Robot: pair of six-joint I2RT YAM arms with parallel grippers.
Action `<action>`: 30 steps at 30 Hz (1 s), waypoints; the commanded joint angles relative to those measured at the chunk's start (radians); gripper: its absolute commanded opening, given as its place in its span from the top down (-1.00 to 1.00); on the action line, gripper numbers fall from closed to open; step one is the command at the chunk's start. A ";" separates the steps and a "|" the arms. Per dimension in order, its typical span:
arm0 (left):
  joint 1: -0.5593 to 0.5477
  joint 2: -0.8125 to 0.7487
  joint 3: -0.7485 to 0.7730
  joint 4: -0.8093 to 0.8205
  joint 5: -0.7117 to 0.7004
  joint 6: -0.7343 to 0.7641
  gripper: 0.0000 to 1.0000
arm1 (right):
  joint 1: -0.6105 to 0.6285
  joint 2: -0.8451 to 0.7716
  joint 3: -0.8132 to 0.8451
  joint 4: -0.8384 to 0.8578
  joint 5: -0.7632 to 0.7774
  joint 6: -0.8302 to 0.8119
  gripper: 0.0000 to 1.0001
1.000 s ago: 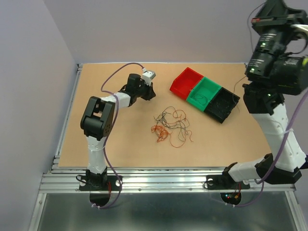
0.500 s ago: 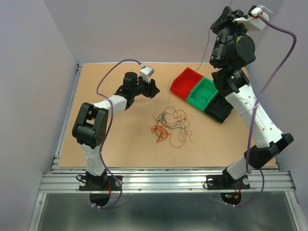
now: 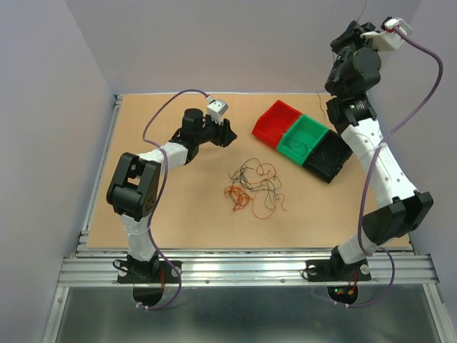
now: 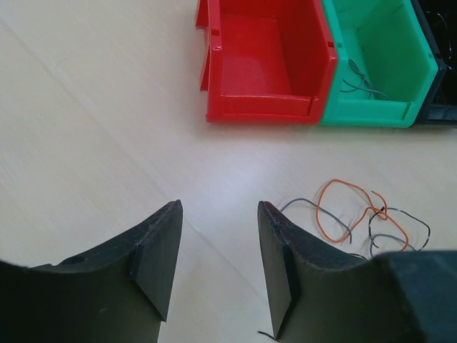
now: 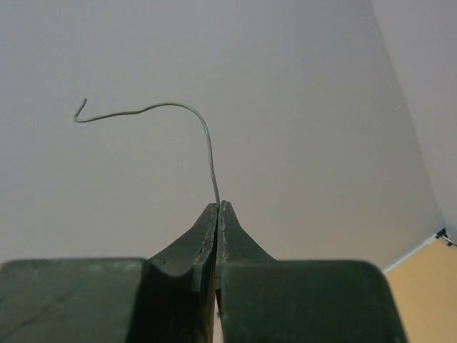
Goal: Untangle the cables
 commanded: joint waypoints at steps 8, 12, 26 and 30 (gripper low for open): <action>0.000 -0.063 -0.001 0.049 0.024 0.001 -0.15 | -0.043 -0.048 -0.144 0.013 -0.078 0.139 0.99; 0.000 -0.063 0.001 0.046 0.025 0.004 -0.15 | -0.043 -0.060 -0.160 0.015 -0.110 0.142 0.99; 0.001 -0.075 -0.004 0.047 0.027 0.004 -0.15 | -0.092 -0.142 -0.491 0.018 -0.144 0.336 0.99; 0.001 -0.079 -0.005 0.047 0.025 0.005 -0.15 | -0.095 -0.099 -0.549 0.022 -0.154 0.390 0.99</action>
